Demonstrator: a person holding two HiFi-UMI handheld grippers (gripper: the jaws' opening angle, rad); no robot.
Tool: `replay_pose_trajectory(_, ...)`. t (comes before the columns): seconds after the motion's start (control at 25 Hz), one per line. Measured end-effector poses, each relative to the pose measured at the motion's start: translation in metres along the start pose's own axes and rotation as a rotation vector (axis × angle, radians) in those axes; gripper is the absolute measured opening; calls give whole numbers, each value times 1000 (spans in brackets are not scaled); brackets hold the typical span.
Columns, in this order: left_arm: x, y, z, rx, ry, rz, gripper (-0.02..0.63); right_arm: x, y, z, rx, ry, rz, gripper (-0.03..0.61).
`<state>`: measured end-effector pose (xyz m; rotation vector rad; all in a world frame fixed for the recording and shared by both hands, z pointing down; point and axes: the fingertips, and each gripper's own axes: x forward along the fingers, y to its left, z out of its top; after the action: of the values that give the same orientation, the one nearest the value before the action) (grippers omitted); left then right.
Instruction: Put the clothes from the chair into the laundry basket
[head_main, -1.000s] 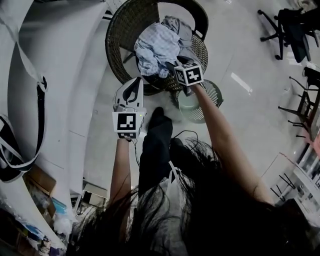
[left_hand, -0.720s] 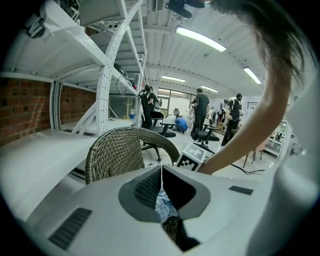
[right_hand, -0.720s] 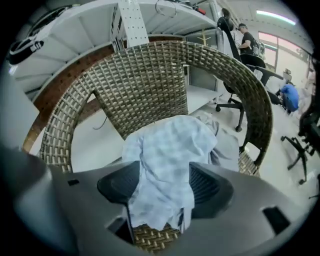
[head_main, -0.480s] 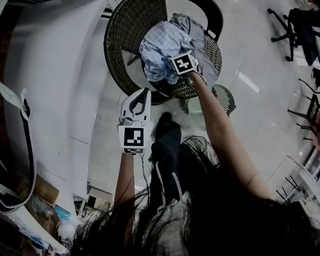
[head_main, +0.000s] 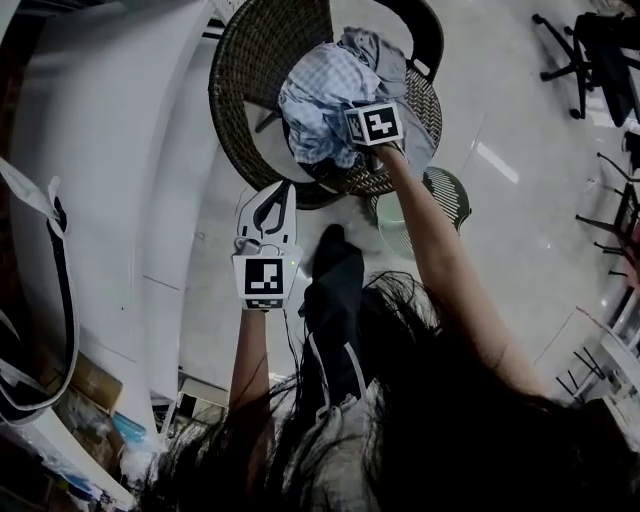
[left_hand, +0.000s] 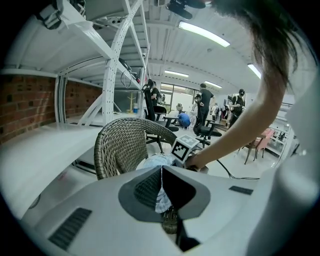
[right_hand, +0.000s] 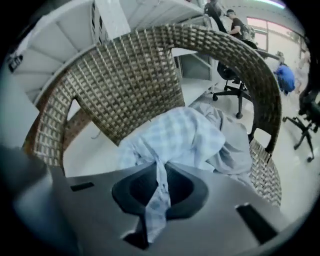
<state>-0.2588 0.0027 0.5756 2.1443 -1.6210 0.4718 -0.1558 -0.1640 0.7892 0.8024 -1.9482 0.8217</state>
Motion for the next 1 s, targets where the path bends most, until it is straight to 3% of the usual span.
replay_pose_trajectory(0.2, -2, 1, 19, -38, -31, 3, 20, -74, 21, 41, 144, -228, 142, 43)
replay_pose_trajectory(0.4, -10, -10, 43, -25, -48, -22, 20, -146, 53, 70, 194, -362, 251, 43)
replay_pose_trajectory(0.6, -20, -16, 71, -11, -75, -35, 20, -215, 71, 84, 317, -478, 339, 43)
replay_pose_trajectory(1.0, -41, -39, 122, -10, -131, -67, 20, -350, 90, 91, 367, -640, 406, 41)
